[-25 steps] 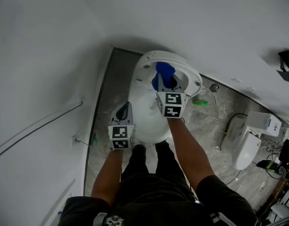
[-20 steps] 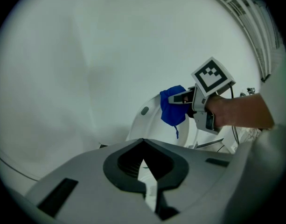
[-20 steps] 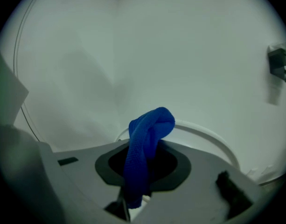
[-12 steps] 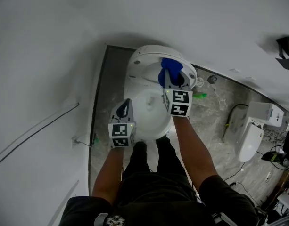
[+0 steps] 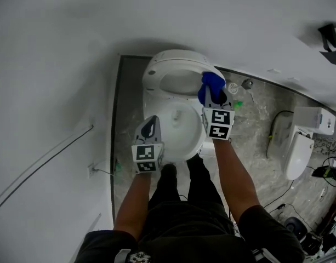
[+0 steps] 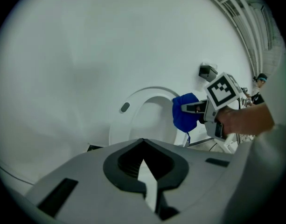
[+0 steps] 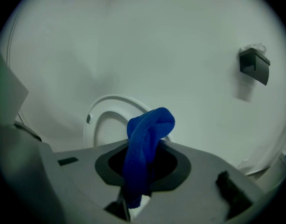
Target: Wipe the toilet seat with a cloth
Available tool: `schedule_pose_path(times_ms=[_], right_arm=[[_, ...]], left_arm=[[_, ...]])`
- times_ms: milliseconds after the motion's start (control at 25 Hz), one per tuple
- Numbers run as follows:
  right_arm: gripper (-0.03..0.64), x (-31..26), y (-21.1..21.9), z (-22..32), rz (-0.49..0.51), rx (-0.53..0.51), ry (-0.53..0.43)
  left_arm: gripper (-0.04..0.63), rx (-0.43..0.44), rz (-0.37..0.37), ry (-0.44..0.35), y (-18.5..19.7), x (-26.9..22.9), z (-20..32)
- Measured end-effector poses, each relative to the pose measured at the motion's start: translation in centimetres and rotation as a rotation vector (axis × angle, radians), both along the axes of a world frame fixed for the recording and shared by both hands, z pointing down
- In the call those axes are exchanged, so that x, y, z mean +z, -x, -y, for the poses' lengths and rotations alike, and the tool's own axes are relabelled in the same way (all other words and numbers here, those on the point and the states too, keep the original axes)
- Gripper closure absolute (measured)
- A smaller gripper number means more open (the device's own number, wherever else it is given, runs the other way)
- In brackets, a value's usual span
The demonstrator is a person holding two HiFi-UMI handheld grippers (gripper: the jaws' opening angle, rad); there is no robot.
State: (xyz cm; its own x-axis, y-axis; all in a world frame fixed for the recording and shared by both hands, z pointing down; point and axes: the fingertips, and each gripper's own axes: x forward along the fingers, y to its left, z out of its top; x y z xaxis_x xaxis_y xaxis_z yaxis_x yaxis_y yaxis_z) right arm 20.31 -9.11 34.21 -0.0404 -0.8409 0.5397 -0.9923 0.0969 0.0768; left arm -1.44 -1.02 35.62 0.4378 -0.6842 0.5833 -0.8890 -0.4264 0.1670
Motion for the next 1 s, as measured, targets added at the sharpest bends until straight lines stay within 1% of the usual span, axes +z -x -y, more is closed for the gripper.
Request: schedule_pose_path(times_ms=[240,440,640,840,1000], right_arm=[[0.538,2.5,-2.2,-2.0,-0.049,0.029,0.037],[0.538,5.5,-3.3,-3.7,-0.078,0.044,0.075],[0.538,9.8,-3.5,-5.5,-0.089,0.055,0.137],[0.538,14.2,-3.5,-6.9,-0.104,0.048,0.199],[0.538,17.7,-3.2,-7.8,-0.115,0.038,0.256]], left_arm=[[0.595,-0.051,-0.059,0.025,-0.6,0.5,0.4],[0.595,-0.043,-0.047,0.030,-0.7,1.7,-0.1],[0.595,-0.046,-0.031,0.056,0.4,4.0,-1.3],[0.595,-0.061,-0.036,0.093,1.3,7.2,-2.8],[0.595,-0.081,-0.051,0.149,1.8,10.4,-4.7]])
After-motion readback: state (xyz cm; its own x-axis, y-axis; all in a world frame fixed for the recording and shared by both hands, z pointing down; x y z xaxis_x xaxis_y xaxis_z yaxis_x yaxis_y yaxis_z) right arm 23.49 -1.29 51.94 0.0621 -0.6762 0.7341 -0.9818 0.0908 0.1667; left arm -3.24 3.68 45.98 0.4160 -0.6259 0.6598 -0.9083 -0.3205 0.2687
